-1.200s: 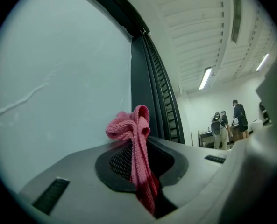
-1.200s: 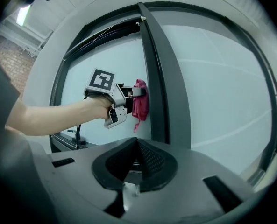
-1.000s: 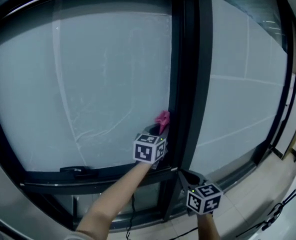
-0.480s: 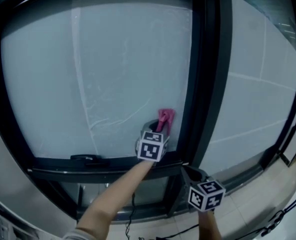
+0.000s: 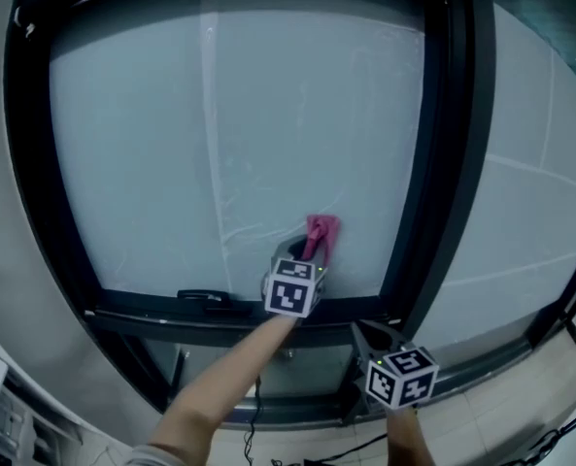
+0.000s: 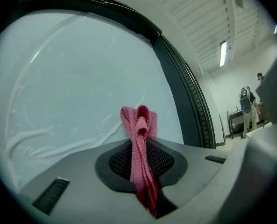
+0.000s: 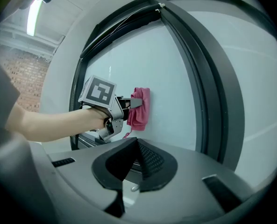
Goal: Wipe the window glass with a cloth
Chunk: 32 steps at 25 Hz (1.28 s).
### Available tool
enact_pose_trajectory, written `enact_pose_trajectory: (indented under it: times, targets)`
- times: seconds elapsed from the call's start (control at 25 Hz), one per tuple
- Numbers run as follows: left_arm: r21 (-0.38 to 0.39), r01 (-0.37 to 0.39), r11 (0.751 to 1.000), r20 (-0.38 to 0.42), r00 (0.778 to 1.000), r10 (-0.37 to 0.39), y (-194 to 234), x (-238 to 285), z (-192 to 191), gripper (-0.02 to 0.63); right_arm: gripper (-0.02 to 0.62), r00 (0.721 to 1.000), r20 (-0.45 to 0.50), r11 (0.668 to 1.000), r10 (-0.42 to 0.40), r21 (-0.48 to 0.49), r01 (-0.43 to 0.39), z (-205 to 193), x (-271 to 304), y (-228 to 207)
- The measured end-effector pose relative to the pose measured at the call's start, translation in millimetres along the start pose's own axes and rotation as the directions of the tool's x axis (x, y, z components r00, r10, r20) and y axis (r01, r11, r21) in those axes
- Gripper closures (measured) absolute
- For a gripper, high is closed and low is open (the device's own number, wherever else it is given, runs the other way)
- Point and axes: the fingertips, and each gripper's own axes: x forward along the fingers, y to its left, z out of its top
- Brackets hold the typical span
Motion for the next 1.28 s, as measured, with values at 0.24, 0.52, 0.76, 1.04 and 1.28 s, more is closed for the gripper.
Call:
enact_pose_trajectory:
  times: [0.24, 0.52, 0.76, 1.04, 1.28]
  targets:
    - [0.007, -0.056, 0.998, -0.007, 0.998, 0.056, 45.7, -31.1, -2.9, 0.555, 0.606, 0.997, -0.012, 0.997, 0.071, -0.014, -0.071, 3.0, 26.9, 39.1]
    - [0.011, -0.122, 0.992, -0.021, 0.992, 0.122, 99.1, -68.8, -11.5, 0.555, 0.606, 0.989, -0.021, 0.989, 0.146, -0.015, -0.147, 4.3, 58.0, 84.9]
    - [0.017, -0.183, 0.983, -0.033, 0.983, 0.183, 146.1, -101.9, -19.9, 0.555, 0.606, 0.978, -0.030, 0.978, 0.205, -0.024, -0.205, 5.6, 82.1, 122.0]
    - [0.023, -0.248, 0.969, -0.037, 0.968, 0.249, 195.3, -139.5, -27.3, 0.555, 0.606, 0.963, -0.040, 0.963, 0.267, -0.027, -0.268, 5.6, 108.9, 163.3]
    - [0.020, -0.317, 0.948, -0.047, 0.947, 0.318, 242.3, -173.2, -34.4, 0.555, 0.606, 0.947, -0.048, 0.948, 0.316, -0.030, -0.318, 4.0, 130.1, 196.2]
